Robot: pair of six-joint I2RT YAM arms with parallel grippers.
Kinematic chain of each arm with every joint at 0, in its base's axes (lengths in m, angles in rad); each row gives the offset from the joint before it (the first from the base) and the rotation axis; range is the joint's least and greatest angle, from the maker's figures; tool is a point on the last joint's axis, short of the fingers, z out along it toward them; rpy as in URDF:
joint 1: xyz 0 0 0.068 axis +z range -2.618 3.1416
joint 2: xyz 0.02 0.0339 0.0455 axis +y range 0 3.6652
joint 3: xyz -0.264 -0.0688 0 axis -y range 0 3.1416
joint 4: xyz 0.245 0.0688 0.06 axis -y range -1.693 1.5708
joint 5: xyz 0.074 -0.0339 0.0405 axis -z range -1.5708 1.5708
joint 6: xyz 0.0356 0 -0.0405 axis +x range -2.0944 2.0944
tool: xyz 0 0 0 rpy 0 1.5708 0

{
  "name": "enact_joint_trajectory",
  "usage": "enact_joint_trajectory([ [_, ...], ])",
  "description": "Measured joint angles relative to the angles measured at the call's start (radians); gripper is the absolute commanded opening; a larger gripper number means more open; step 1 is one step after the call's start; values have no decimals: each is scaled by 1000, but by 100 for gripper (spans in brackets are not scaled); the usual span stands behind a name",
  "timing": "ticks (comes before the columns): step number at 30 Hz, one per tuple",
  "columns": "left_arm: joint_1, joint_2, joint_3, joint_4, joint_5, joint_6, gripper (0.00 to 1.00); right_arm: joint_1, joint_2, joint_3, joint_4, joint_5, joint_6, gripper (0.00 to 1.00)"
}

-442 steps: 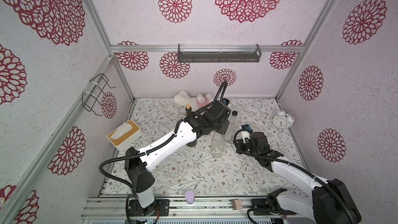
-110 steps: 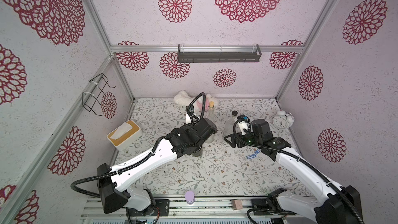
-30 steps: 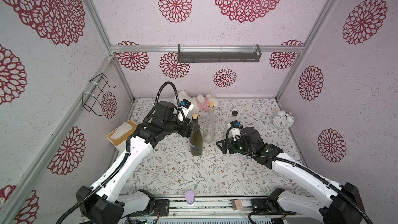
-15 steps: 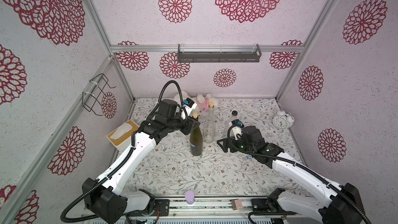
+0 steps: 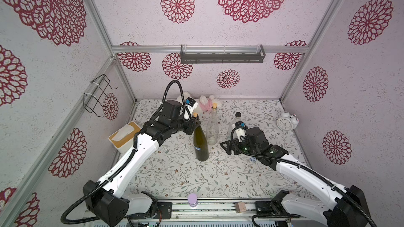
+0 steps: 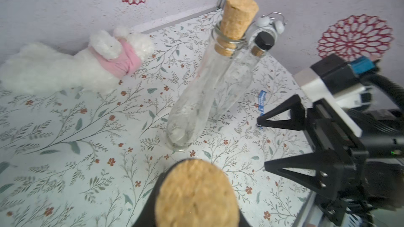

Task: Remove the label from the bottle
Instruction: Adjust the bottle at the center of the board.

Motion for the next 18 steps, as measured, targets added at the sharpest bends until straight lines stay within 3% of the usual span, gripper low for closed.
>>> enact_joint_trajectory([
  [11, -278, 3, 116, -165, -711, -326, 18, -6, 53, 53, 6, -50, -69, 94],
  [18, -445, 81, 191, -228, -992, -555, 21, -12, 97, 82, 5, -109, -107, 94],
])
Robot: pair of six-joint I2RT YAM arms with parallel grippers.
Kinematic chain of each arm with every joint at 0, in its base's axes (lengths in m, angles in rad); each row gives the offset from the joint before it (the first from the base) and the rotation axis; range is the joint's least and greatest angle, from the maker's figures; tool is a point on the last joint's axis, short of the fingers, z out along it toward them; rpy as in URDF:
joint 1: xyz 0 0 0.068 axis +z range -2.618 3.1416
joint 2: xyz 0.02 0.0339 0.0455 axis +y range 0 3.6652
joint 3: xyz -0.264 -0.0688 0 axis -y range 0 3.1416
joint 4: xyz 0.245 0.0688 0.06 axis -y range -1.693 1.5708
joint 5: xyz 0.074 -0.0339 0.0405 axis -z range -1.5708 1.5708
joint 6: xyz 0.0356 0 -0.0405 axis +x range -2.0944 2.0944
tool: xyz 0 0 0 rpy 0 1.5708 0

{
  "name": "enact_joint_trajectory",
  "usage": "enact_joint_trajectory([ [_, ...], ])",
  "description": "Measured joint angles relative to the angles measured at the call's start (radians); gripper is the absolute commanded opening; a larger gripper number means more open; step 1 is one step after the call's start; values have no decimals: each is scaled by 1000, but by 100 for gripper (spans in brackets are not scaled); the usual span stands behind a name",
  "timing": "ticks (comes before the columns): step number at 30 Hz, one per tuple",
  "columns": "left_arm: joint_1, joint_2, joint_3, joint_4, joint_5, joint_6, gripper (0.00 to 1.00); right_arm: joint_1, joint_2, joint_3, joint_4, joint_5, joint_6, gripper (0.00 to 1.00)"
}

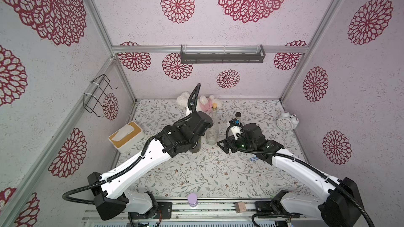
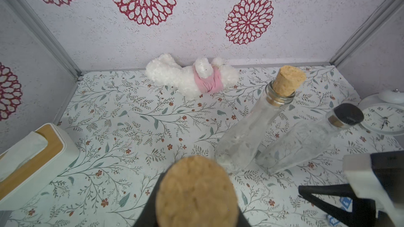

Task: Remove the label from the bottle
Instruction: Adjust the bottle at the center of the board.

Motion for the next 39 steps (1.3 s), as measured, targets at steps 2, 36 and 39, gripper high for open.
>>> enact_joint_trajectory([
  [2, -25, 27, 0, -8, -36, -54, 21, -3, 11, 14, 0, -18, -14, 94],
  [36, -92, 75, -22, -38, -134, -298, 98, -48, 44, 45, -32, -133, -64, 94],
  [39, -87, 42, -23, 7, -73, -212, 97, -54, 11, 45, -58, -131, -64, 95],
])
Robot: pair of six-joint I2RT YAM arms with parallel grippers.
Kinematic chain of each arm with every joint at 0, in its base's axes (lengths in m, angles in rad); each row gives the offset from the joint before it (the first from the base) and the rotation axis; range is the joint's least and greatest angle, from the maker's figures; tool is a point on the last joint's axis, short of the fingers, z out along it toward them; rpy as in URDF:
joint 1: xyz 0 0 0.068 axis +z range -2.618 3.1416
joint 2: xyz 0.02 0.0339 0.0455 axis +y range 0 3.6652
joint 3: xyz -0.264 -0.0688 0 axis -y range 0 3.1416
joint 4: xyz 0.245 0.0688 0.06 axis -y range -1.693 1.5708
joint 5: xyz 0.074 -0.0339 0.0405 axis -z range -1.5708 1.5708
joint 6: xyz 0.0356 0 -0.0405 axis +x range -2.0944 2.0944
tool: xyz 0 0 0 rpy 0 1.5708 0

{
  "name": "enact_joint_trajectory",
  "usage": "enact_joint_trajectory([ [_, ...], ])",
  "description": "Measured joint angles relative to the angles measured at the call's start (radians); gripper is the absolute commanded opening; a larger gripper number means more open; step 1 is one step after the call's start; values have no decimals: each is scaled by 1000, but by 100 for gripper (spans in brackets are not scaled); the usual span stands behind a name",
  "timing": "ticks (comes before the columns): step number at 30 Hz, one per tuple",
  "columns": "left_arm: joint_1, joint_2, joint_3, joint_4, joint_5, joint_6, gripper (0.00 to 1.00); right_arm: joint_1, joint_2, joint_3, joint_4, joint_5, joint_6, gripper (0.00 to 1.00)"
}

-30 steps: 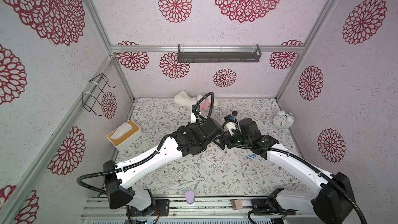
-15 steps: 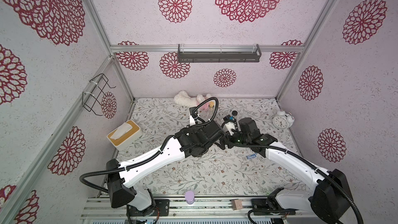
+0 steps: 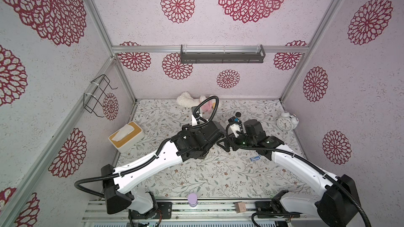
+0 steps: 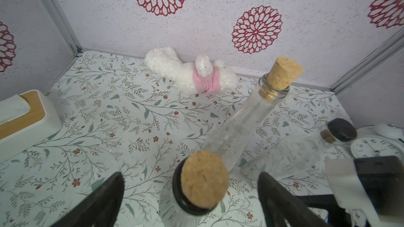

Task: Remove the label from the bottle
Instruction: Adjust the bottle at the center of the board.

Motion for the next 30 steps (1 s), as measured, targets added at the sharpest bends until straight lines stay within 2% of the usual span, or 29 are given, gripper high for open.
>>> enact_joint_trajectory([
  [6, 16, -111, -19, 50, 196, 221, 97, -26, -65, 0, -46, 0, 12, 96],
  [9, 52, -188, -63, 65, 322, 319, 97, -39, -98, 0, -67, 0, 27, 97],
  [20, 311, -374, -219, 77, 776, 600, 100, -48, -204, -10, -118, 27, 104, 97],
  [25, 400, -390, -257, 108, 964, 674, 95, -50, -206, -10, -132, 48, 122, 97],
  [30, 447, -364, -267, 143, 1070, 728, 84, -54, -199, -12, -130, 50, 134, 97],
])
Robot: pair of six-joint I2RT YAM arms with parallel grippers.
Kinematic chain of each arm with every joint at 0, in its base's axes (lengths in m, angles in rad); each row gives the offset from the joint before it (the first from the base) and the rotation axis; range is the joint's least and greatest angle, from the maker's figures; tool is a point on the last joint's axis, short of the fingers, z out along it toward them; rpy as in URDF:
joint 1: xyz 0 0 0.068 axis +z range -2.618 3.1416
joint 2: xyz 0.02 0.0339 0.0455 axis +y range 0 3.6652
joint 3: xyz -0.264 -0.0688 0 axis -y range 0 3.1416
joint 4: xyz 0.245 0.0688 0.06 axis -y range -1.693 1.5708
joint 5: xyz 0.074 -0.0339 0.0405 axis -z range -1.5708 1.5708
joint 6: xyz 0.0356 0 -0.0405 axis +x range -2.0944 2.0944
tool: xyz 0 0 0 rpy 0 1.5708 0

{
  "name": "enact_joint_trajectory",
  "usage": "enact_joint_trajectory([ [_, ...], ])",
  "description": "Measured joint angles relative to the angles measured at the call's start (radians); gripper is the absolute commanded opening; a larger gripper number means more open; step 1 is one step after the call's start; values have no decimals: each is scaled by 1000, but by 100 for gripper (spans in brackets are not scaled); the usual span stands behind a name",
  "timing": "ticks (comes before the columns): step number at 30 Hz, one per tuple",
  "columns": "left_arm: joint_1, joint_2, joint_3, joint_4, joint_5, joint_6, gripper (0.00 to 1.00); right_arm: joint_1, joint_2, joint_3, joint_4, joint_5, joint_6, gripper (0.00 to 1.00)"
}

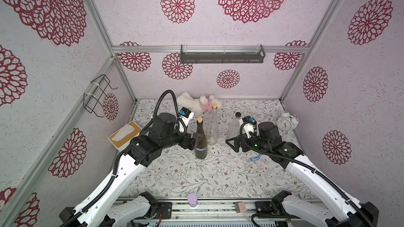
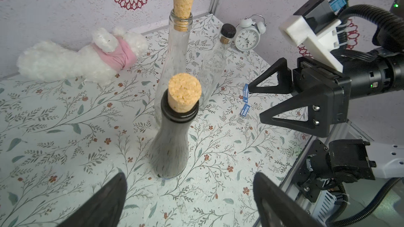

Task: Remove the label from the bottle
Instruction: Adjust the bottle at the center of the board.

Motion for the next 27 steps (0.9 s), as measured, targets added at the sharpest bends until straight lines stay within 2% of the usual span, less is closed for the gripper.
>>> enact_joint_trajectory([
  [4, 40, 18, -10, 29, 65, 29, 79, -11, 26, 0, 2, -2, 12, 97],
  [15, 85, 106, -10, 92, 168, 75, 78, -24, 52, -3, 26, -5, 23, 97],
  [22, 89, 138, -10, 142, 192, 79, 67, -28, 84, -13, 52, -5, 22, 97],
  [27, 89, 176, -10, 161, 201, 82, 63, -35, 100, -13, 61, -8, 22, 97],
])
